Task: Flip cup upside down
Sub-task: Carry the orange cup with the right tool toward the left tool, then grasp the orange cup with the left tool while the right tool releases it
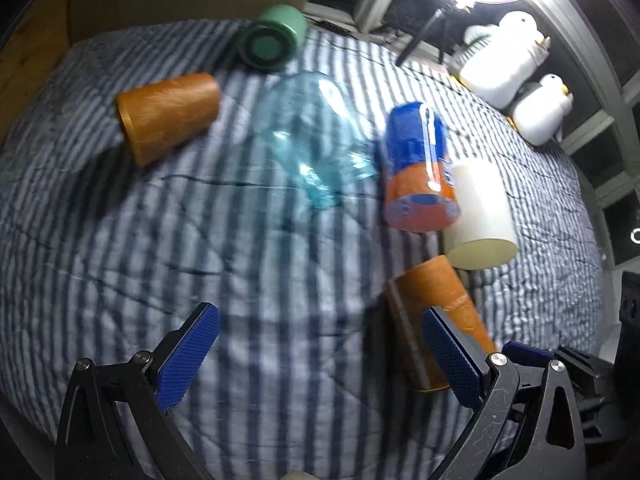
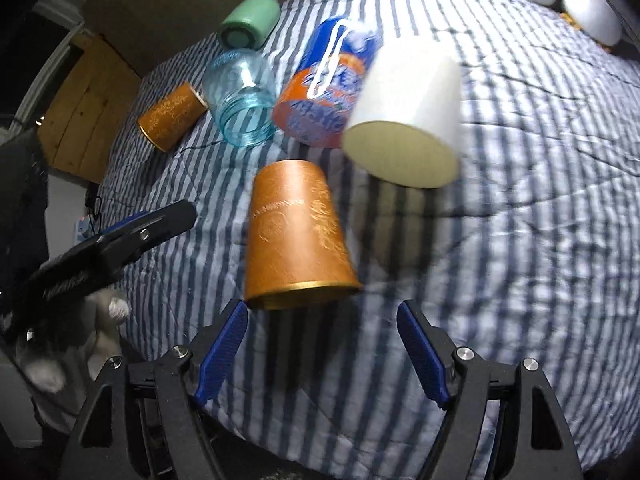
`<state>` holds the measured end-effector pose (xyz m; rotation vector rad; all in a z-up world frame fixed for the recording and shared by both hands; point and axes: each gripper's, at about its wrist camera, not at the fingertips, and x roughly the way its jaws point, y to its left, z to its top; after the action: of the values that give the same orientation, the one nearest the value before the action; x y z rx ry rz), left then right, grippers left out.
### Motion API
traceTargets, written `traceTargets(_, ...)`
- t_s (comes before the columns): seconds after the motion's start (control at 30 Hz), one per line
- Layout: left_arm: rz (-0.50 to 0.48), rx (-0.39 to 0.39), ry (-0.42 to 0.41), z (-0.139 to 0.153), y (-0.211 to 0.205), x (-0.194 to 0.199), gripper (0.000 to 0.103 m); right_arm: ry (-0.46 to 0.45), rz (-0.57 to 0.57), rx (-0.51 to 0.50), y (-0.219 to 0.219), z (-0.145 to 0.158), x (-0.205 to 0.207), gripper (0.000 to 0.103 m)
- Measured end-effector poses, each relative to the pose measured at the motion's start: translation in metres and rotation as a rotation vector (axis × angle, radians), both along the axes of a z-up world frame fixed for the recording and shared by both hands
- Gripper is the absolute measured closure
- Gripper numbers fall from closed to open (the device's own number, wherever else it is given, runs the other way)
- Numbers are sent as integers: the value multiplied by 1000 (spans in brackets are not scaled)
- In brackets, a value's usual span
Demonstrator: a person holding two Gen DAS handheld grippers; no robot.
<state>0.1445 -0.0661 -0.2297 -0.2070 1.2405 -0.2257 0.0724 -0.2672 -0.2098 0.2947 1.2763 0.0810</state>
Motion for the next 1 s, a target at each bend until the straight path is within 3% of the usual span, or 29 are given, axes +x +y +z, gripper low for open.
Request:
traceTargets(0.37, 27, -123, 179, -32, -32, 24, 1, -31, -89, 1, -48, 14, -31, 29)
traceTargets(0.53, 53, -148, 216, -45, -43, 29, 2, -43, -118, -8, -63, 18, -40, 29)
traceTargets(0.83, 47, -128, 258, -65, -66, 33, 19, -55, -152, -9, -78, 21, -51, 29)
traceTargets(1.0, 32, -124, 243, -66, -75, 33, 34, -54, -157, -16, -78, 21, -54, 29)
